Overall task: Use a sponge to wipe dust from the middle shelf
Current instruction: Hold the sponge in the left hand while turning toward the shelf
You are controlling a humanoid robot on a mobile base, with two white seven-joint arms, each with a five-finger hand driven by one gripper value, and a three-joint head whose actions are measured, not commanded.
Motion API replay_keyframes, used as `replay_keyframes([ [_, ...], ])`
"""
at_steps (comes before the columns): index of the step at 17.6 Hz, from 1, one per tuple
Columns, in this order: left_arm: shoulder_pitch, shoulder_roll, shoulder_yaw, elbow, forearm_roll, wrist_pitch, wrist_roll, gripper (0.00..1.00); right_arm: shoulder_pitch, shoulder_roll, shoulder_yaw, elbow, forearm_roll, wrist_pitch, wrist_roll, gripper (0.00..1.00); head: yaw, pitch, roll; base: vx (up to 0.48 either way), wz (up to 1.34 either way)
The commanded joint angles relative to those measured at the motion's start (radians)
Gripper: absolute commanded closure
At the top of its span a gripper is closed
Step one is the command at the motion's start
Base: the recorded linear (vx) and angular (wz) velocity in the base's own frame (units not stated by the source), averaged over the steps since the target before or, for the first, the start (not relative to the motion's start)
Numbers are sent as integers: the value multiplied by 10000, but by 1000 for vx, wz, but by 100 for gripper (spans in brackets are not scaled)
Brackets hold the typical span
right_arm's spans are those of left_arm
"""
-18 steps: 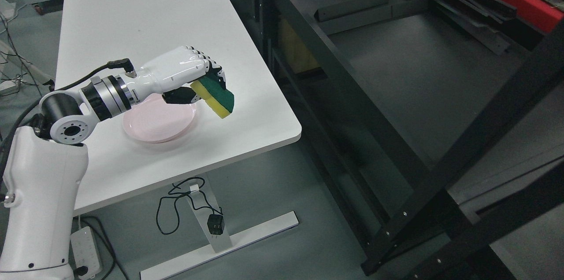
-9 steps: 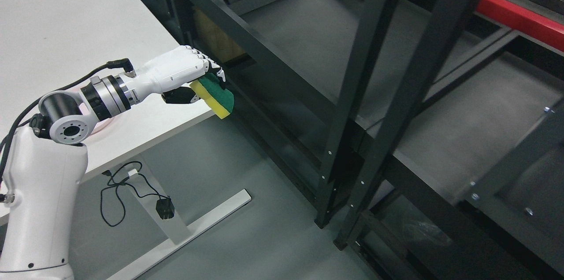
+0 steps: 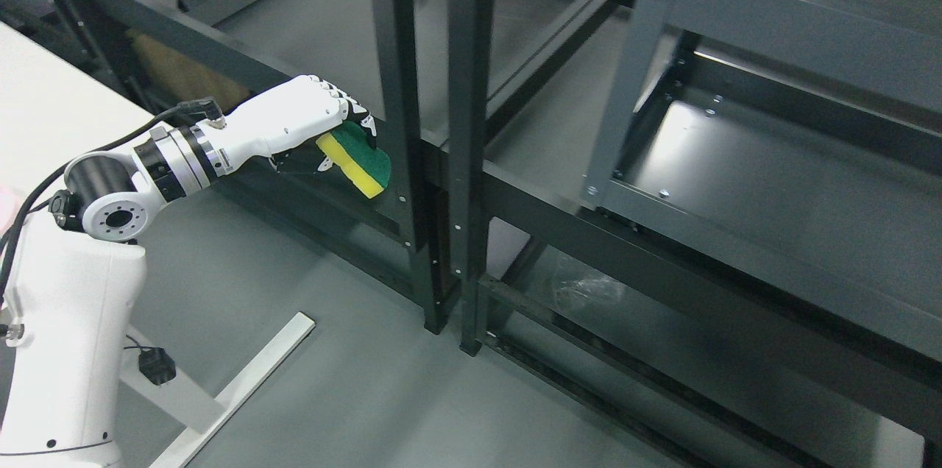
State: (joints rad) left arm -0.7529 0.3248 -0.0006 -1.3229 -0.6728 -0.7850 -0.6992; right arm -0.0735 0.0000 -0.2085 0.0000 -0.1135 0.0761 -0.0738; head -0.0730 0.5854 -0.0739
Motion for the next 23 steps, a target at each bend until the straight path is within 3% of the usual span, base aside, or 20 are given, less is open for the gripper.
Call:
replay_keyframes([
  [1, 43, 34, 358, -9, 55, -4, -3, 99, -1, -175, -1, -175, 0, 6, 2, 0, 0, 0, 0, -247, -663],
  [14, 44, 4, 343, -9, 55, -4, -3, 99, -1, -175, -1, -175, 0, 6, 2, 0, 0, -5, 0, -154, -686],
  [23, 44, 4, 343, -9, 40, -4, -3, 99, -1, -175, -1, -175, 0, 6, 2, 0, 0, -5, 0, 9, -60],
])
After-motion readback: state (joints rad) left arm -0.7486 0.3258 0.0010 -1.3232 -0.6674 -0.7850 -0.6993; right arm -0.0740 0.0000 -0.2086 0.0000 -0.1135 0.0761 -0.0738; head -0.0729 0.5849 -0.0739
